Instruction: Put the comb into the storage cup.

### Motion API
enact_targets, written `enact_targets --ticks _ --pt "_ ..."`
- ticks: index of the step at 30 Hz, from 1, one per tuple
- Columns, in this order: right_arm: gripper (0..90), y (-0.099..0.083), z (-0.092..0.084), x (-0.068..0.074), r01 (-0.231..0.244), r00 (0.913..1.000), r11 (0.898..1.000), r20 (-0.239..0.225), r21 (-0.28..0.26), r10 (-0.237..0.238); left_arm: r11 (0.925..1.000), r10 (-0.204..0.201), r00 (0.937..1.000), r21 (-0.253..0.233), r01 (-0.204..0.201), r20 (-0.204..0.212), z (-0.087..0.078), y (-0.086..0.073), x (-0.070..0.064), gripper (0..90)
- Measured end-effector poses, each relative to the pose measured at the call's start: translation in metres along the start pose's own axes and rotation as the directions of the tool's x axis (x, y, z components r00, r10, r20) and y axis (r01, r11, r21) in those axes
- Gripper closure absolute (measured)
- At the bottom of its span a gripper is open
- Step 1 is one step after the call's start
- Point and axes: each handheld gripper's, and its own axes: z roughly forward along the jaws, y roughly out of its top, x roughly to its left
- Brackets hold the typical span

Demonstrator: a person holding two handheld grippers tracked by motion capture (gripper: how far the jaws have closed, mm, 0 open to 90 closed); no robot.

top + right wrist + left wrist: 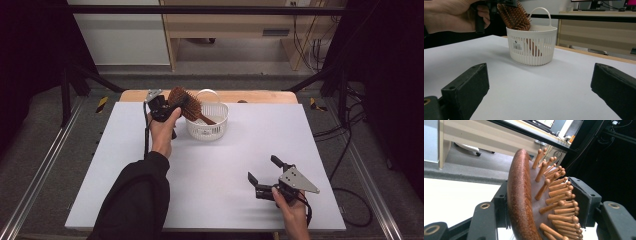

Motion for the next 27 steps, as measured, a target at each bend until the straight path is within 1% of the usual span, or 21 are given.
enact_targets --ticks 18,20,22,27 --pt "2.0 -0.0004 0.0006 0.0005 0.001 1.0000 1.000 -0.005 0.004 -0.001 0.9999 -0.009 0.9999 -0.005 0.009 -0.011 0.0001 -0.0013 0.0024 40.1" --pt "2.0 -0.0005 0.0008 0.0004 0.000 1.0000 1.000 -0.004 0.004 0.000 1.0000 -0.002 0.9999 0.005 0.002 -0.015 0.0005 -0.0017 0.0032 39.5" --pt "2.0 -0.0006 0.0011 0.0006 -0.001 1.0000 1.000 -0.005 0.005 0.001 0.9998 -0.004 0.9999 0.017 0.004 -0.013 0.0015 -0.0037 0.0041 38.8" --pt "2.1 -0.0005 0.0010 0.0007 -0.001 1.0000 1.000 -0.006 0.005 0.001 0.9999 -0.011 0.9998 0.010 0.011 -0.019 0.0019 -0.0053 0.0051 38.2"
